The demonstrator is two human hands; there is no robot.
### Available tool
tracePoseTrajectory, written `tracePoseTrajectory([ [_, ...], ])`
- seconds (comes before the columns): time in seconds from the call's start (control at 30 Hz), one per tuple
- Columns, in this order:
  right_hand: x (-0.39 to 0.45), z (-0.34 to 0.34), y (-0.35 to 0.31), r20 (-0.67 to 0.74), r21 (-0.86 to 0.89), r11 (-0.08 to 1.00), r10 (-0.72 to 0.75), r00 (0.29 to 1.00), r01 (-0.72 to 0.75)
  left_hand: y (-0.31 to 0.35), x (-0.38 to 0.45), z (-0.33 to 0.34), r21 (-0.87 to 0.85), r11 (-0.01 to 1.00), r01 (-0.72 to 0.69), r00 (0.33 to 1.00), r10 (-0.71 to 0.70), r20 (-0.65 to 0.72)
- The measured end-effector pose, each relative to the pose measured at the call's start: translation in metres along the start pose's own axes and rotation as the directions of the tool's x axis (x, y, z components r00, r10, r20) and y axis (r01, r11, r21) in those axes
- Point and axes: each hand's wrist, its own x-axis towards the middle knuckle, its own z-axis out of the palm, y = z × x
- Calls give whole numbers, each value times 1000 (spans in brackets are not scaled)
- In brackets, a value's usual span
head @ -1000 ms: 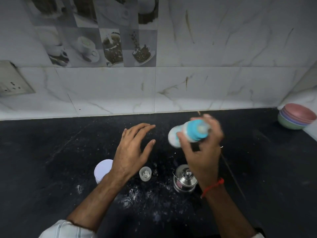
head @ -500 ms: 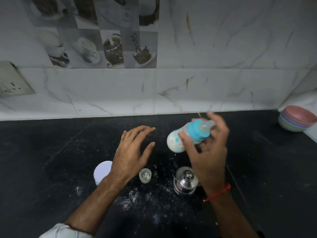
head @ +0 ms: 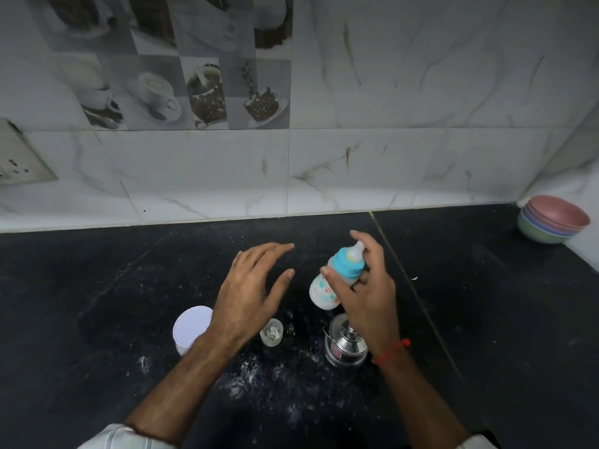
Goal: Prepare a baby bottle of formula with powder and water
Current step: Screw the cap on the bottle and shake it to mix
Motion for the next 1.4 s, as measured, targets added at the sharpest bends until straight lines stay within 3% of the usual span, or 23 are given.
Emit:
tracePoseTrajectory([
  [0.1,-3,0,-5,-68,175,980,103,992,-90,5,0,1,-165,983,74,996,-63,68],
  [0.17,-2,1,-12,-95,294,950,138,986,-104,12,-1,5,-360,914,188,970,-116,212],
  [0.27,1,7,-20,-30,389,909,177,984,-151,29,-5,14,-530,778,337,918,-147,367],
  [0.33,2,7,-28,55,363,919,143,988,-153,38,-4,17,-652,621,435,896,-228,381],
  [0.43,2,2,-32,228,366,918,69,971,-151,46,6,12,-750,269,604,790,-330,517],
  [0.53,3,-2,-31,330,357,923,21,944,-145,52,15,2,-672,-12,741,649,-242,721],
  [0.6,4,-2,-34,304,312,945,-7,953,-93,51,17,-3,-580,-91,810,564,-152,811],
  [0.67,6,-4,-37,271,301,952,-22,962,-63,47,20,-2,-559,-71,826,549,-115,828],
  [0.77,9,-9,-51,188,266,963,-101,977,48,40,24,3,-649,56,759,636,-281,719],
  [0.83,8,-12,-64,9,222,945,-247,969,239,30,22,3,-688,314,655,744,-428,513],
  [0.9,8,-13,-66,-206,79,886,-434,877,457,18,18,0,-580,632,514,855,-428,292],
  [0.93,9,-12,-57,-252,-5,862,-491,834,507,14,17,-3,-518,721,459,887,-403,225],
  [0.97,10,-10,-43,-235,-62,875,-480,845,480,10,16,-5,-476,769,427,903,-387,185],
  [1.03,8,-2,-22,-59,-81,962,-265,962,260,6,15,-8,-449,797,404,913,-383,142],
  [1.07,5,0,-16,12,-81,979,-185,983,186,6,15,-9,-447,802,395,916,-383,122],
  [1.1,3,0,-19,14,-72,978,-193,981,194,6,14,-11,-439,809,391,917,-383,112],
  [1.17,5,-4,-39,-123,-29,944,-330,936,329,6,12,-13,-425,814,395,915,-388,109],
  [1.27,12,-6,-51,-296,-110,840,-538,789,532,5,7,-11,-442,805,396,914,-390,110],
  [1.3,14,-3,-41,-260,-143,859,-512,819,491,6,7,-9,-447,803,395,915,-385,117],
  [1.37,11,3,-20,-24,-120,972,-207,978,203,10,6,-5,-463,796,390,919,-369,141],
  [1.4,6,5,-13,60,-88,996,-29,998,35,12,4,-3,-472,793,385,922,-354,157],
])
